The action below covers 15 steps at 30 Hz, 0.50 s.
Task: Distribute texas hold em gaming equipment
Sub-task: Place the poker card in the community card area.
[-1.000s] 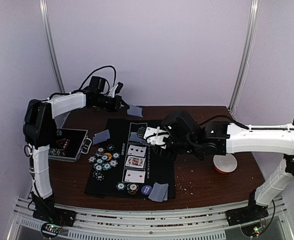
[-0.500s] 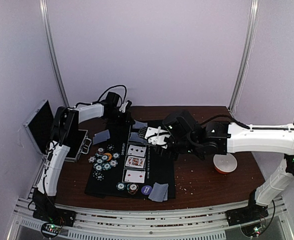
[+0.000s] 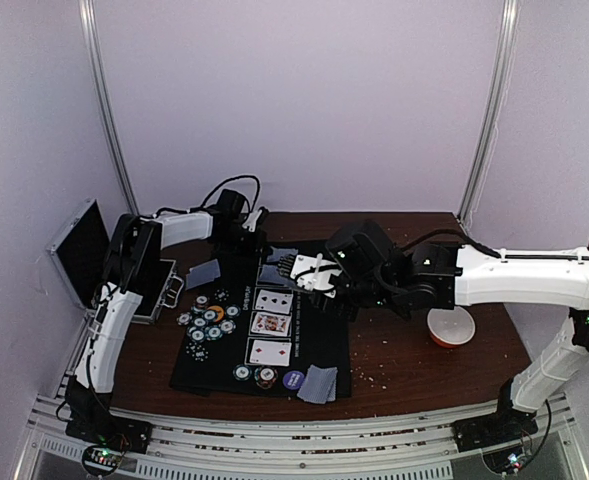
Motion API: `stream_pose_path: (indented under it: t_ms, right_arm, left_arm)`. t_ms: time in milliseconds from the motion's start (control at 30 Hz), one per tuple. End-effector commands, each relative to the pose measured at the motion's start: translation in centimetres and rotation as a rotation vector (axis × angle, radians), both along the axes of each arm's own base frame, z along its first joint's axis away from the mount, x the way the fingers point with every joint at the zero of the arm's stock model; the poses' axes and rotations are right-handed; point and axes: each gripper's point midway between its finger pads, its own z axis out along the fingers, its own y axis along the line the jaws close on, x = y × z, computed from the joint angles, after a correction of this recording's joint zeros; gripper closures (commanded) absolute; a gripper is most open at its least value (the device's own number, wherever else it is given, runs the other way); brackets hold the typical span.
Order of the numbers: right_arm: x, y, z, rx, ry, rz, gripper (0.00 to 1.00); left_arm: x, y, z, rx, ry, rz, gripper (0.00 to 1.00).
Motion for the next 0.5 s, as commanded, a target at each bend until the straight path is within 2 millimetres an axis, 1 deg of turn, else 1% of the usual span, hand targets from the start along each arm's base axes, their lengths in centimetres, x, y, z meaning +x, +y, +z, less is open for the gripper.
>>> stream_pose_path:
  t_ms: [0,300,333,400,467]
  right_arm:
    - [0.4,0.1,1.3,0.034,-0.005,-0.014,0.55]
    - [0.3,0.2,1.2,0.035,-0.001,-0.011,0.55]
    - [0.3,0.2,1.1,0.035,-0.001,-0.014,0.55]
    - [0.3,0.2,1.0,0.034,0.002,-0.016,0.55]
    - [0.4,0.1,0.9,0.037,0.008,-0.024,0.55]
  left_arm:
    - [0.0,1.3,0.6,0.070,-0.051,0.025,1.00]
    - [0.3,1.4,1.9,0.073,-0.084,0.023,1.00]
    - [0.2,1.3,2.0,0.072,-0.085,0.019,0.96]
    - [0.3,1.3,2.3,0.071,-0.093,0.018,0.82]
    - [0.4,1.4,2.6,0.073,-0.099,0.022,0.77]
